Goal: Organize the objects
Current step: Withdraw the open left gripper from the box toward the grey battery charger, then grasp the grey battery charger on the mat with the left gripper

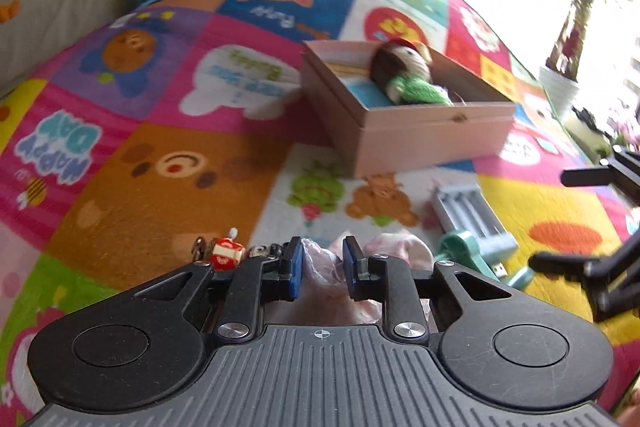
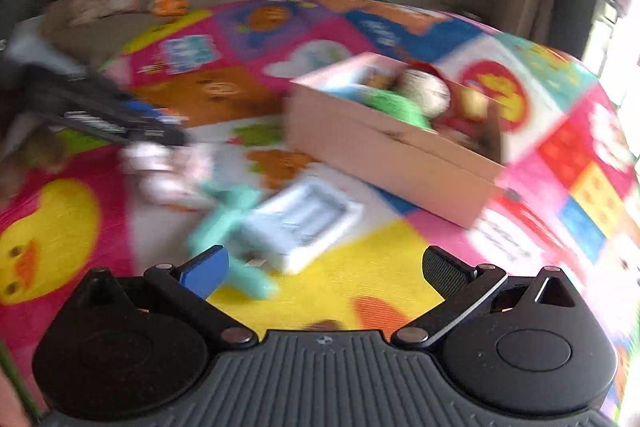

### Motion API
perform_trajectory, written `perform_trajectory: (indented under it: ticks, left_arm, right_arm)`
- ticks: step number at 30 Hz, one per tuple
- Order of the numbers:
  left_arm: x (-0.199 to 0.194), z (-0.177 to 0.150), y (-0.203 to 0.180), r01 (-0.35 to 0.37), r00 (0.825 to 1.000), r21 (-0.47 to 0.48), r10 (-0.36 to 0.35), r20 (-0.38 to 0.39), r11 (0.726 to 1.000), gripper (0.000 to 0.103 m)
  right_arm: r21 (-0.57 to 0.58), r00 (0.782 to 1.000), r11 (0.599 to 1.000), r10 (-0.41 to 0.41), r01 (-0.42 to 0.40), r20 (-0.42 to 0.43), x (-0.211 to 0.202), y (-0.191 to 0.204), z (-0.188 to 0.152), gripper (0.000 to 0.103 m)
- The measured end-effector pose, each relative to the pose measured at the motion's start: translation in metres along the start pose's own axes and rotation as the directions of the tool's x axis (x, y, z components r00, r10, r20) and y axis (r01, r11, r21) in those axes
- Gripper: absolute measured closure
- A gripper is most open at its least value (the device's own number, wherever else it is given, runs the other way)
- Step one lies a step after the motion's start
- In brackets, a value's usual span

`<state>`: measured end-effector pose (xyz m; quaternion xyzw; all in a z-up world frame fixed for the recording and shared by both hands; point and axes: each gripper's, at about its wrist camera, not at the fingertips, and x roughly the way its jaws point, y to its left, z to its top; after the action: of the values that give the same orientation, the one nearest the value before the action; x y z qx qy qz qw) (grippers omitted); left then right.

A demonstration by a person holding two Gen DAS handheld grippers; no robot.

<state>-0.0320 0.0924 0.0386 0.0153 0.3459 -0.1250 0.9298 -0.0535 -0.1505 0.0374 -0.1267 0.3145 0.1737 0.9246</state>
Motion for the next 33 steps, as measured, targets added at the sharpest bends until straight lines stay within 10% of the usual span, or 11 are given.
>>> perform_trajectory:
  ticks: [7,22,33]
  left_arm:
    - [-0.021,0.009,0.015,0.051,0.994,-0.157,-0.035,0.104,0.986,0.079]
    - [-0.031,0.003,-0.030,0.186,0.979,0.001,-0.186,0.089,0.982,0.080]
    - [-0.019,0.005,-0.021,0.147,0.988,-0.128,-0.140,0.064,0.981,0.080]
  right_arm:
    - [0.116,0.980,0.973,0.195,-0.199,0.044,-0.008,-0.007,0.013,0.003]
    - [0.024,0.999,1.000,-0.011,0.012,-0.031,0.003,-0.004,-0.002,0.014]
    - [0.272,0.981,0.952,0.171,-0.142,-0.089,0.023,-0.001,0.011,0.010]
